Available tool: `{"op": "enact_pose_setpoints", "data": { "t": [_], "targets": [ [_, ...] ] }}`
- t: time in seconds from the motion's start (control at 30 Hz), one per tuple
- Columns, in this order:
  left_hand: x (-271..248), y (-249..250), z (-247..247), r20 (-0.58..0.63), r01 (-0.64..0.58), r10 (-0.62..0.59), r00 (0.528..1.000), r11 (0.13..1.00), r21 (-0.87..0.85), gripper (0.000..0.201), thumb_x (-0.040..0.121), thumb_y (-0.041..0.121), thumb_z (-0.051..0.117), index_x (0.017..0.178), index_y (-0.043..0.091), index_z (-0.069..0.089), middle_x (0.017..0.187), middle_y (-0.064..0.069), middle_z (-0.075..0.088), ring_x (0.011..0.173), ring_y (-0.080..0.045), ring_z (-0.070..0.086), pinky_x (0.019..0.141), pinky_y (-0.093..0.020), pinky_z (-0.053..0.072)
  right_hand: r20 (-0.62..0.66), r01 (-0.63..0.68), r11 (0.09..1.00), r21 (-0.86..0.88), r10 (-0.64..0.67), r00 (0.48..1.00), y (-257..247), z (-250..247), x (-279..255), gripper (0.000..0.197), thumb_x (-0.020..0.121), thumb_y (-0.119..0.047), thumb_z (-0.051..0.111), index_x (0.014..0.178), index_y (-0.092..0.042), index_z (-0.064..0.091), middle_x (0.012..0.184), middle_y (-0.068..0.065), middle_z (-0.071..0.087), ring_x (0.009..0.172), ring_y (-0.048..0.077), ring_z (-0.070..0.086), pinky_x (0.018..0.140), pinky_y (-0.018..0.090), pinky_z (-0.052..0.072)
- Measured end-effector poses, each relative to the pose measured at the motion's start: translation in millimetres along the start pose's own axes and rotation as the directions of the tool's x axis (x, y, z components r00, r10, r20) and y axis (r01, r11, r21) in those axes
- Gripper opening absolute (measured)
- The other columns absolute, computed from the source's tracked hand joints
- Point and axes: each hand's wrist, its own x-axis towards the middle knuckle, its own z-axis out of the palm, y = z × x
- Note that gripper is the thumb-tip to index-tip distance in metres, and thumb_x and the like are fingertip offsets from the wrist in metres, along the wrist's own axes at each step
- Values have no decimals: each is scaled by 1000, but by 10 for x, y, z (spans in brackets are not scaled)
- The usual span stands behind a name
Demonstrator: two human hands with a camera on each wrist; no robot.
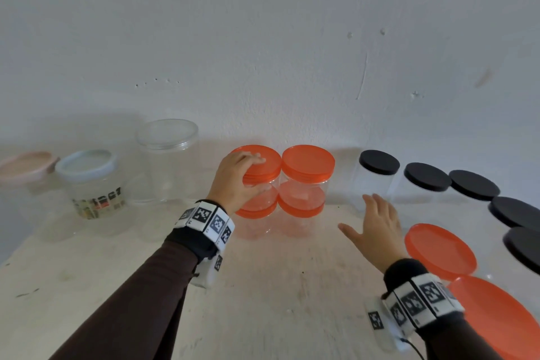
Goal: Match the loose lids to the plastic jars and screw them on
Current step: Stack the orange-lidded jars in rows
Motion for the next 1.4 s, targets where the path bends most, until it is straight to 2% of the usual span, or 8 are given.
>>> {"op": "enact_pose_setpoints", "data": {
  "t": [0.13, 0.3, 0.43, 0.67, 0.8, 0.9, 1.3, 1.4],
  "targets": [
    [3, -5, 0, -9, -29, 29, 1000, 999, 18, 51, 69, 27, 79, 114, 11, 62, 117, 2, 55, 113, -12, 39, 103, -29, 24, 51, -145, 950, -276, 165, 985, 389, -141, -185, 81, 89, -58, 44, 144, -7, 13, 152, 18, 11, 141, 37, 10, 113, 47, 18],
    [-6, 2, 7, -4, -18, 18, 1000, 999, 43, 51, 70, 29, 79, 115, 11, 61, 120, -1, 56, 119, -18, 40, 104, -31, 24, 142, -265, 914, -308, 319, 937, 559, -236, -279, 75, 88, -56, 46, 142, -9, 22, 150, 21, 15, 137, 41, 16, 109, 53, 25],
    [-2, 22, -2, 8, -29, 28, 1000, 998, 64, 54, 69, 34, 77, 115, 9, 61, 121, -3, 56, 118, -21, 42, 104, -31, 24, 191, -181, 953, -244, 230, 954, 483, -207, -285, 73, 90, -50, 48, 144, -12, 18, 154, 16, 9, 140, 39, 10, 112, 52, 17],
    [-9, 54, -17, -1, -26, 26, 1000, 997, 67, 51, 71, 22, 79, 116, 9, 61, 120, -4, 56, 117, -20, 42, 102, -28, 23, 193, 182, 983, 22, -183, 964, 191, -106, -269, 63, 86, -36, 61, 141, -24, 32, 153, 0, 19, 141, 23, 13, 115, 39, 12],
    [-18, 45, -12, -5, -30, 31, 1000, 998, 60, 51, 70, 23, 80, 116, 10, 61, 119, -2, 56, 115, -17, 41, 102, -29, 24, 111, 20, 1000, -23, -18, 994, 139, -115, -309, 72, 81, -46, 65, 140, -22, 32, 152, 6, 15, 139, 31, 13, 111, 44, 21],
    [-18, 45, -5, -15, -39, 40, 999, 998, 58, 51, 71, 27, 79, 116, 10, 61, 119, -1, 55, 114, -12, 39, 101, -27, 23, 159, -73, 994, 80, 60, 985, 120, -108, -280, 68, 82, -40, 66, 137, -17, 35, 146, 10, 20, 130, 34, 24, 103, 41, 31],
    [-14, 45, -14, -5, -21, 22, 1000, 998, 60, 51, 71, 25, 79, 116, 11, 60, 119, 2, 53, 116, -14, 38, 102, -27, 22, 133, -29, 976, 217, 0, 991, 28, 21, 146, 59, 84, -30, 66, 136, -16, 41, 145, 8, 27, 129, 29, 29, 106, 39, 31],
    [-12, 33, -12, 8, -21, 20, 1000, 999, 49, 59, 68, 45, 72, 115, 12, 61, 117, 10, 50, 116, -14, 39, 102, -28, 23, 117, -32, 974, 225, 6, 993, 31, 49, 209, 58, 84, -29, 66, 135, -16, 42, 145, 9, 27, 129, 30, 28, 106, 40, 31]
  ]
}}
